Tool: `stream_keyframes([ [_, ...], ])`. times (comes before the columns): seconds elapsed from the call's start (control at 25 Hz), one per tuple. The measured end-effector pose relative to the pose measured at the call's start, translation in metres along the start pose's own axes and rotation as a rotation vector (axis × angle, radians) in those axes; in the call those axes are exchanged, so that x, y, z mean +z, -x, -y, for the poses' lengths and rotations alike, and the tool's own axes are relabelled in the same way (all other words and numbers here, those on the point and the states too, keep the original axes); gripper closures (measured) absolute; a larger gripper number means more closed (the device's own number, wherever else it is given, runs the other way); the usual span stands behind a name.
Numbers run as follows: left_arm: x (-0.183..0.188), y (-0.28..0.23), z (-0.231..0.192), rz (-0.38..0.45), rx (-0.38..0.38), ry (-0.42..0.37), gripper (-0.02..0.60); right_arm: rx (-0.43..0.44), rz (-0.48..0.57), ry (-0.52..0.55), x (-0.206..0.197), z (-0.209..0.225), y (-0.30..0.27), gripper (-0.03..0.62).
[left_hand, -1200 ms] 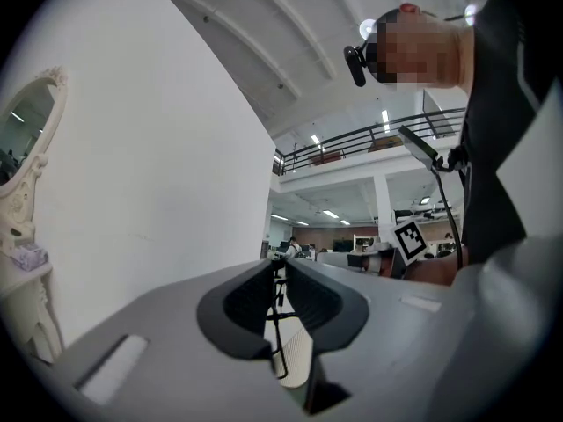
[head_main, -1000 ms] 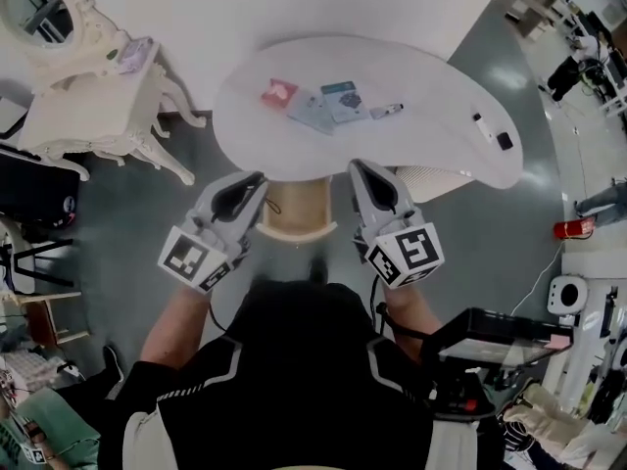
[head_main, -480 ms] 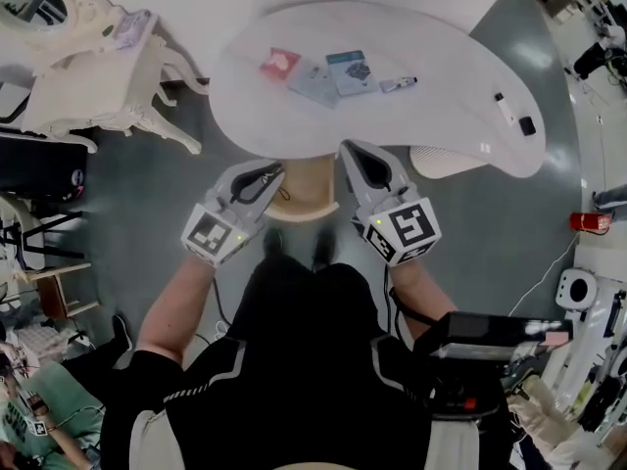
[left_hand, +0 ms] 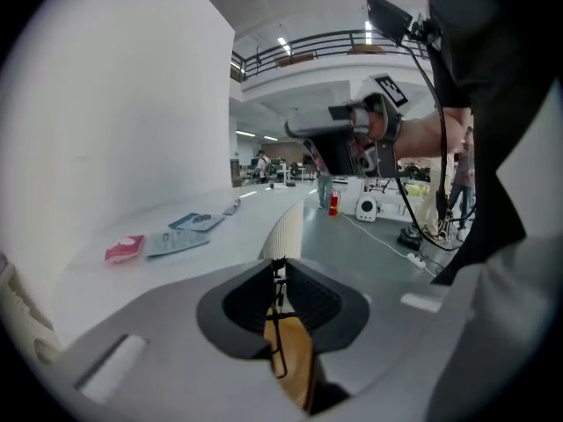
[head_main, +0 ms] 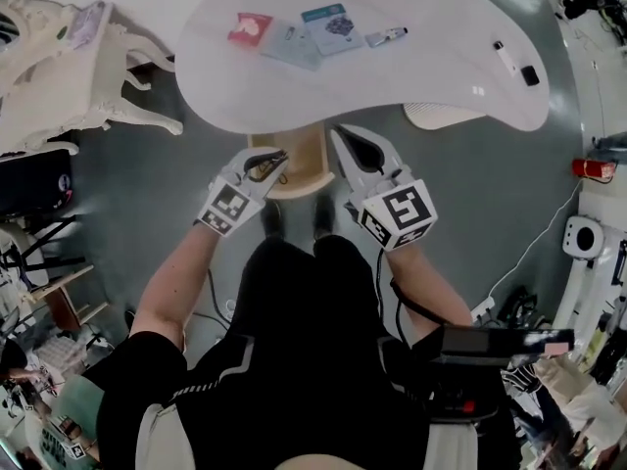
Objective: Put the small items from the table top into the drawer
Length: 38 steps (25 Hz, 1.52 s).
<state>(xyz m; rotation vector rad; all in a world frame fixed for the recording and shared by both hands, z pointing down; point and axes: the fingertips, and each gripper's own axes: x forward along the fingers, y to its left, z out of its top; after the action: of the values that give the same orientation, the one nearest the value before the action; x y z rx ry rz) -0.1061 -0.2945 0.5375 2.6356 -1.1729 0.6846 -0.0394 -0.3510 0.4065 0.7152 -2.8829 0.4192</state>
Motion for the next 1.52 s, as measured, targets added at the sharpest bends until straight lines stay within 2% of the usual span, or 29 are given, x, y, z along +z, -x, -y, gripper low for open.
stream_keyframes([
  [0.16, -0.035, -0.024, 0.007, -0.076, -0.053, -0.041, 0.54, -0.006, -0.017, -0.01, -0.021, -0.001, -0.002, 0.591],
  [0.32, -0.074, -0.049, 0.01, -0.152, -0.07, -0.128, 0.54, -0.037, -0.026, -0.034, -0.036, 0.002, 0.002, 0.591],
  [0.68, -0.134, -0.085, 0.007, -0.261, -0.135, -0.133, 0.54, -0.095, -0.034, -0.093, -0.075, 0.001, 0.007, 0.591],
  [0.8, -0.14, -0.096, 0.001, -0.284, -0.153, -0.144, 0.54, -0.127, -0.042, -0.104, -0.085, 0.004, 0.012, 0.591],
  [1.04, -0.15, -0.116, -0.001, -0.343, -0.19, -0.263, 0.54, -0.171, -0.049, -0.116, -0.097, 0.008, 0.022, 0.591],
  [1.28, -0.177, -0.14, 0.003, -0.429, -0.242, -0.355, 0.538, -0.218, -0.048, -0.132, -0.109, 0.019, 0.033, 0.591],
  [1.52, -0.207, -0.154, -0.01, -0.527, -0.223, -0.351, 0.54, -0.226, -0.055, -0.133, -0.116, 0.023, 0.033, 0.591],
])
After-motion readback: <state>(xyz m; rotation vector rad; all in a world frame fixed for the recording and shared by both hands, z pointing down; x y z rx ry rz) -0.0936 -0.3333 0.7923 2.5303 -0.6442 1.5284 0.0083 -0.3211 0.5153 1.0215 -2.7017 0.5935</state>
